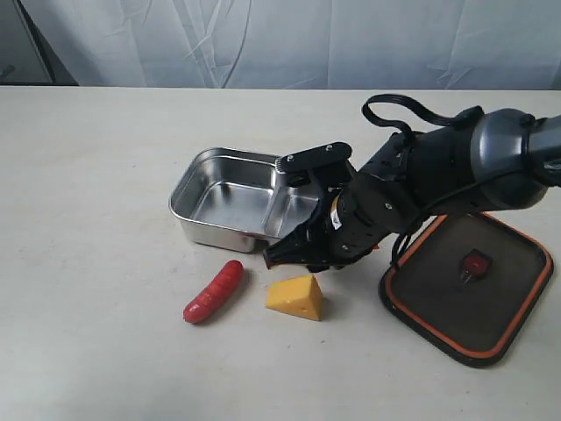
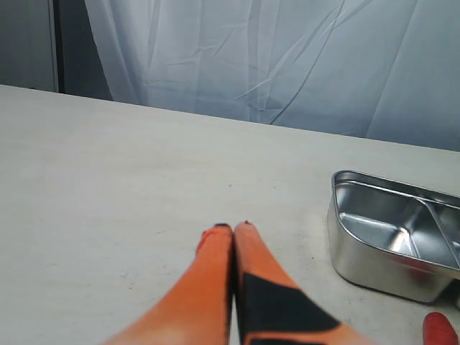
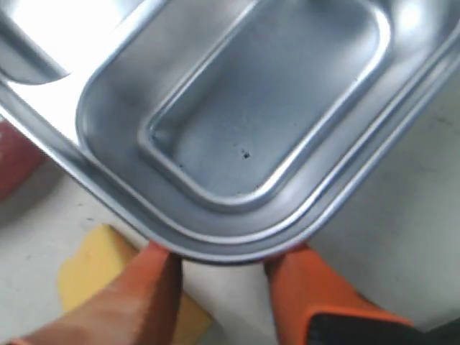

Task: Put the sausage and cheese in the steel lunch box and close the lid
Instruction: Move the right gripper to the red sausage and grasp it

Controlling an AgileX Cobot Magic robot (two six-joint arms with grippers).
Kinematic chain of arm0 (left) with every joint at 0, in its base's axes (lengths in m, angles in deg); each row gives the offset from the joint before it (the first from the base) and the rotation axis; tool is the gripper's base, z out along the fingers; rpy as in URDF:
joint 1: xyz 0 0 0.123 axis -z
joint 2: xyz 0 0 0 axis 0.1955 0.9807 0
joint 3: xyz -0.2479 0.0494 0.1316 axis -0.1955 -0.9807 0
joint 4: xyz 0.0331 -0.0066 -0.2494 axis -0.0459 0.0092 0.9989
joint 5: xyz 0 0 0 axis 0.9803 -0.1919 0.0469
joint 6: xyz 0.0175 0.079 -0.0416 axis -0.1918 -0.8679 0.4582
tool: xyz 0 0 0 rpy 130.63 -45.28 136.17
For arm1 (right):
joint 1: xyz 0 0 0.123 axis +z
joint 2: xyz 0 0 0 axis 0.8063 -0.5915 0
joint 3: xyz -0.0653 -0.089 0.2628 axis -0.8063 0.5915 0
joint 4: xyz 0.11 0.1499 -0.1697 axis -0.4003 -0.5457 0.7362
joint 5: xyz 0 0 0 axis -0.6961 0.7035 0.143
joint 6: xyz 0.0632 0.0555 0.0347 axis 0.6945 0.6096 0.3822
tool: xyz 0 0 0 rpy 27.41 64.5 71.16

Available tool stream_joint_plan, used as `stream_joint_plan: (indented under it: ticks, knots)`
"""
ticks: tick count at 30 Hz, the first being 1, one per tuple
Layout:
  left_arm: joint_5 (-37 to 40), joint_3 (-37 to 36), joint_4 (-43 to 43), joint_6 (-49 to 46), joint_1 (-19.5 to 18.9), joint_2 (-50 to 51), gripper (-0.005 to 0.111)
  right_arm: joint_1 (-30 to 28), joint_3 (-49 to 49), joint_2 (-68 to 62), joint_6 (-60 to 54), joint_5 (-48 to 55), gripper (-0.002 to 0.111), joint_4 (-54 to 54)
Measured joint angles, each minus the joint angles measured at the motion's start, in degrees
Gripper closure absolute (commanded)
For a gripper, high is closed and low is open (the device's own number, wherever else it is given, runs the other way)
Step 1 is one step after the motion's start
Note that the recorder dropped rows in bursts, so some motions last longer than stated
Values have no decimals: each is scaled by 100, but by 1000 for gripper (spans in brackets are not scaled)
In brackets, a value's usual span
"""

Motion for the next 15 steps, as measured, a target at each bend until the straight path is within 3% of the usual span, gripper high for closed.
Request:
stream_joint_plan:
  ticks: [3,15]
  knots:
    - [0,0,0,0,0,0,107,-144,0,0,9,0,108,226]
    - [0,0,0,0,0,0,107,183,0,1034,9,958,108,-12]
